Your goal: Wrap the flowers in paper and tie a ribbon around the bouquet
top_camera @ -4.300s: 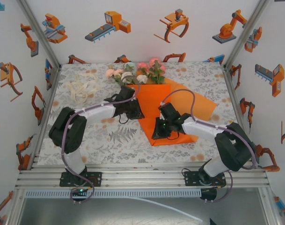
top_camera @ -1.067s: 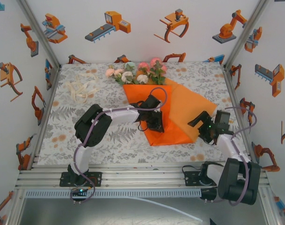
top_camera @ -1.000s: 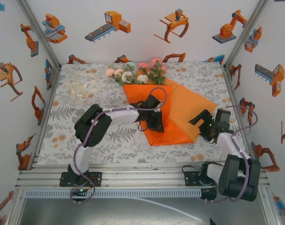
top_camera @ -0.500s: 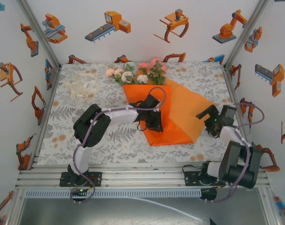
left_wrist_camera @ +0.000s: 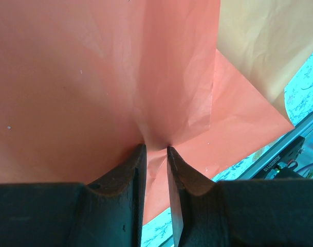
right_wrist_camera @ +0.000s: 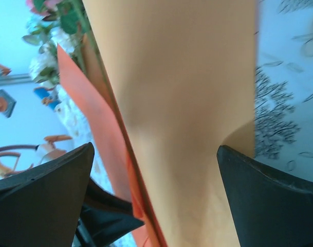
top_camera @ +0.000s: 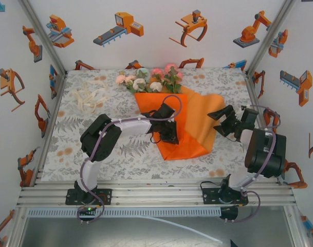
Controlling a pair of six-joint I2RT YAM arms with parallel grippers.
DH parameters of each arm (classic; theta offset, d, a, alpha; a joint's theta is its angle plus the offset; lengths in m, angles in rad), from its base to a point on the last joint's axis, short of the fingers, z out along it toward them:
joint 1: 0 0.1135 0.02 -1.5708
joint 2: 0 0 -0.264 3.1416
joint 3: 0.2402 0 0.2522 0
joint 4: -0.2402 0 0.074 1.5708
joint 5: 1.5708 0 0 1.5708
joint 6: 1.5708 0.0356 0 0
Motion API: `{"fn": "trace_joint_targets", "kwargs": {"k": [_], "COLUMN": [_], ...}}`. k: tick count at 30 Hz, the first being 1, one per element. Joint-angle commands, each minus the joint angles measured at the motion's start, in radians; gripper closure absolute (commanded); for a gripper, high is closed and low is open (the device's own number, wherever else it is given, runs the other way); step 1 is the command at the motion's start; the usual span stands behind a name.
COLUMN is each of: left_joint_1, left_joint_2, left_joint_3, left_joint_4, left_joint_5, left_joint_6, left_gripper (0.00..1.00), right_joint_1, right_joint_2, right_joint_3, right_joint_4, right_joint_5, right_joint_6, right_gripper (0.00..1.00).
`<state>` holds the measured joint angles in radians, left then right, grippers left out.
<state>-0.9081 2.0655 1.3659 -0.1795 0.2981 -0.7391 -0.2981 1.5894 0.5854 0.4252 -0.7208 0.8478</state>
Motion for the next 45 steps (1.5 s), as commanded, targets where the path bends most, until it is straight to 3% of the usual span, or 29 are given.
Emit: {"fn": "trace_joint_targets", "kwargs": {"k": [1, 4, 7, 10, 17, 27, 38, 45], "left_joint_1": [0.005, 0.005, 0.006, 0.006, 0.011, 0.016, 0.021, 0.028], "left_joint_2": [-0.010, -0.017, -0.015, -0.015, -0.020, -0.017, -0.029, -0.030], "left_joint_3": [0.008, 0.006, 0.005, 0.005, 0.000, 0.000, -0.024, -0.032], "left_joint_4": [-0.012, -0.014, -0.016, -0.015, -0.013, 0.000, 0.023, 0.046], "left_joint_5": [0.010, 0.005, 0.007, 0.004, 0.001, 0.015, 0.021, 0.033], "left_joint_6": [-0.002, 0.001, 0.003, 0.004, 0.004, 0.002, -0.003, -0.003], "left_gripper": [0.72, 0.72, 0.73, 0.73, 0.73, 0.72, 0.73, 0.72], "right_joint_1": [-0.007, -0.007, -0.007, -0.007, -0.007, -0.008, 0.001, 0.008], "right_joint_2": [-0.113, -0.180, -0.174, -0.102, 0.190, 0.520, 0.575, 0.482], "right_joint_3": [-0.007, 0.051, 0.151, 0.252, 0.639, 1.063, 1.029, 0.898], "right_joint_4": [-0.118, -0.348, -0.442, -0.432, -0.662, -1.011, -1.063, -1.081], "right_joint_5": [0.058, 0.300, 0.483, 0.537, 0.439, 0.263, 0.226, 0.020], "right_joint_6": [-0.059, -0.192, -0.273, -0.356, -0.615, -0.723, -0.709, -0.715], "right_gripper": [0.06, 0.02, 0.01, 0.01, 0.01, 0.04, 0.04, 0.07]}}
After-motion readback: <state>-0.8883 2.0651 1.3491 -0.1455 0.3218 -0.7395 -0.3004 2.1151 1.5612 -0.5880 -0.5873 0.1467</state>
